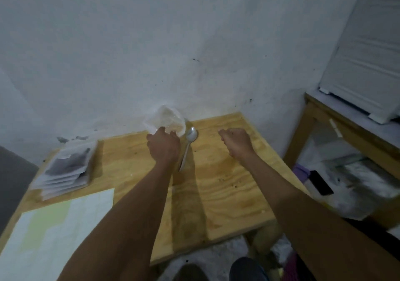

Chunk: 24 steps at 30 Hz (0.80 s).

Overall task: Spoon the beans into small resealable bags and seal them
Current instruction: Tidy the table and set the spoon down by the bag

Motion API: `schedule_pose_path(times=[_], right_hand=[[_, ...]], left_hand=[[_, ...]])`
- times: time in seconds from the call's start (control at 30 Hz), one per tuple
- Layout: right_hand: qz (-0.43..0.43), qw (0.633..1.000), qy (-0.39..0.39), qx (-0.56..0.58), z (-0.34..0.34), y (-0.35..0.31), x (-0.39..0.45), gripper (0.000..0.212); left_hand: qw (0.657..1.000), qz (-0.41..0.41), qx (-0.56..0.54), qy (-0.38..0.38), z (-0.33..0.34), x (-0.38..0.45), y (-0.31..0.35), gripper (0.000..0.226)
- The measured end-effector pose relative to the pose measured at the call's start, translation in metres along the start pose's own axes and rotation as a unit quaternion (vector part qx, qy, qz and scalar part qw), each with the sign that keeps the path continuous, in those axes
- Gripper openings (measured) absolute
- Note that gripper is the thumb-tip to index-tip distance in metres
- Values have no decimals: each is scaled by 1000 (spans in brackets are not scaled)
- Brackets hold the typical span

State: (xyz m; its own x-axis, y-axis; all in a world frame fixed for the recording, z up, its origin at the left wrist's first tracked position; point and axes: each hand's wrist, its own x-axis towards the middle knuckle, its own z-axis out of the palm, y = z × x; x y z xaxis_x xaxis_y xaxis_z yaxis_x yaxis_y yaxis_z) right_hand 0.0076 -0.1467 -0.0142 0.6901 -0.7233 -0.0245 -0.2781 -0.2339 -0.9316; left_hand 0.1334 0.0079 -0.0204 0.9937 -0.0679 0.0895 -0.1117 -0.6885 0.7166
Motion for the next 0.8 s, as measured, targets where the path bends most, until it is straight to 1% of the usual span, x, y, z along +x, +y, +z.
schedule_pose_path(times=[0.07,0.13,0.2,0.3,0.47,0.6,0.73,0.8], right_hand=[[-74,994,6,-81,-2,8,0,53],[-122,984,17,-131,-6,16,1,53],[-148,978,35,-142,-12,23,2,52],[-149,979,62,-121,-28,29,-1,51],[-116,979,103,-130,-82,42,-18,43],[-83,969,146,-181,-150,71,-49,51],[2,966,178,-190,-222,121,-98,49],[47,955,199,-213,-252,149,-125,49]], left_hand=[[999,-18,-30,8,-3,0,4,34],[999,-6,-48,17,-7,-2,8,37],[997,19,-69,22,-9,-8,14,42],[992,77,-96,14,-8,-19,30,44],[975,192,-98,-61,17,-68,75,46],[948,269,-88,-148,61,-136,116,44],[911,324,-78,-241,108,-221,151,42],[893,339,-76,-287,132,-266,164,40]])
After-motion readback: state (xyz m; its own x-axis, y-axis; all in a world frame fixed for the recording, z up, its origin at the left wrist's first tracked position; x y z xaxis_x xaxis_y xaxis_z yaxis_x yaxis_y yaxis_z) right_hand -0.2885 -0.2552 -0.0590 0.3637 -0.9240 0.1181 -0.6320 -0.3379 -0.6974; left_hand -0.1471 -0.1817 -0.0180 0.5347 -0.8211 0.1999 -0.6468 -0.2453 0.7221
